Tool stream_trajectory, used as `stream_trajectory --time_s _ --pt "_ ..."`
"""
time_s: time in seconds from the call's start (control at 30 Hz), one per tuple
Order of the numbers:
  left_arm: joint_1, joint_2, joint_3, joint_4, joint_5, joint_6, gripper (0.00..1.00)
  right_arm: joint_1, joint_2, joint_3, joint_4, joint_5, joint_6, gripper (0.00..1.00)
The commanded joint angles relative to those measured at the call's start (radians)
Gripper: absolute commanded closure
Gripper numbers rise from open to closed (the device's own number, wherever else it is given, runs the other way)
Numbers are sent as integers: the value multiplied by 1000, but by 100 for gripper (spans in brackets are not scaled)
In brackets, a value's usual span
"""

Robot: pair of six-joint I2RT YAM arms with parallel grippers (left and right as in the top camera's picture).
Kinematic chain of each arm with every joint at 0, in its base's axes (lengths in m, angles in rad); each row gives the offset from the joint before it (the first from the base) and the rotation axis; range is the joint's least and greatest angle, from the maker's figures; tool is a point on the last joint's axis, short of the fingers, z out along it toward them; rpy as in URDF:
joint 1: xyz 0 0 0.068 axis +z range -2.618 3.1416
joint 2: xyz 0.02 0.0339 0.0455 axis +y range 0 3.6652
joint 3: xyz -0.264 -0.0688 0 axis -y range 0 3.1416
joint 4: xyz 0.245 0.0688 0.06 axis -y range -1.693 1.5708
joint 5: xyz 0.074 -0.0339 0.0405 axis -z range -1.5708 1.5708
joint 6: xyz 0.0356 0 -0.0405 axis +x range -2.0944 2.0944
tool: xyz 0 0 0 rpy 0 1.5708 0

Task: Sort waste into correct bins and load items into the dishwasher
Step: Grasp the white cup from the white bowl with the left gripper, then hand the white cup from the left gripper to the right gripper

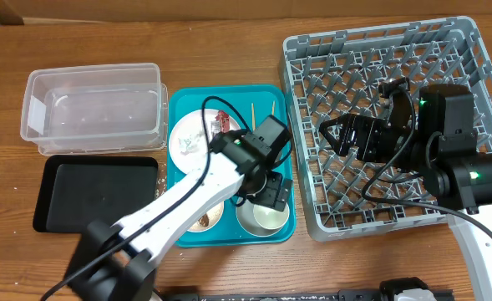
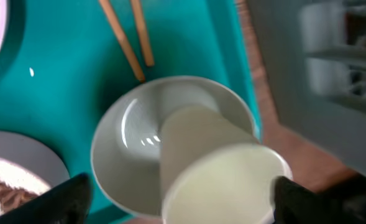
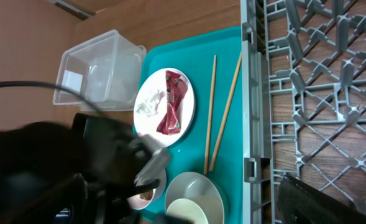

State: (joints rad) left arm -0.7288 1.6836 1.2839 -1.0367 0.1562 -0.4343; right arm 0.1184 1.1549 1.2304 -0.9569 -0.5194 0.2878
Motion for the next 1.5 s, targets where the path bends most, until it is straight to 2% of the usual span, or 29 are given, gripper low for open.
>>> stream_trajectory --time_s 0.0,0.13,0.23,0.27,0.43,0.57,0.63,0.77,0.97,1.03,1.2,1.47 --pt "-1 48 12 21 -44 -38 26 -1 -16 31 8 -6 1 0" --pt "-7 92 12 17 -44 -38 48 -1 -16 31 9 -6 1 0" --pt "-11 102 12 16 -35 -38 89 -1 -16 31 8 -6 1 0" --pt "-11 101 13 14 -26 -38 96 -1 -16 31 8 -6 1 0" --pt "7 57 43 -36 21 -38 96 -1 -16 31 5 -6 0 0" --pt "105 -54 87 -118 32 -37 96 -1 -16 31 6 -10 -3 0" --pt "174 -106 93 -131 82 -11 96 -1 -16 31 17 -42 -3 0" --pt "374 -193 93 -126 367 130 96 -1 -16 31 69 -185 -3 2" --pt "695 -205 93 -172 1039 409 96 54 -15 31 259 -477 -3 5" --pt "739 -200 93 -217 1134 457 96 114 -13 31 325 -480 -3 5" --pt "755 -200 93 -293 1220 482 96 250 16 31 397 -381 -3 5" --pt "754 -201 93 -355 1285 510 96 325 83 31 422 -391 -3 5"
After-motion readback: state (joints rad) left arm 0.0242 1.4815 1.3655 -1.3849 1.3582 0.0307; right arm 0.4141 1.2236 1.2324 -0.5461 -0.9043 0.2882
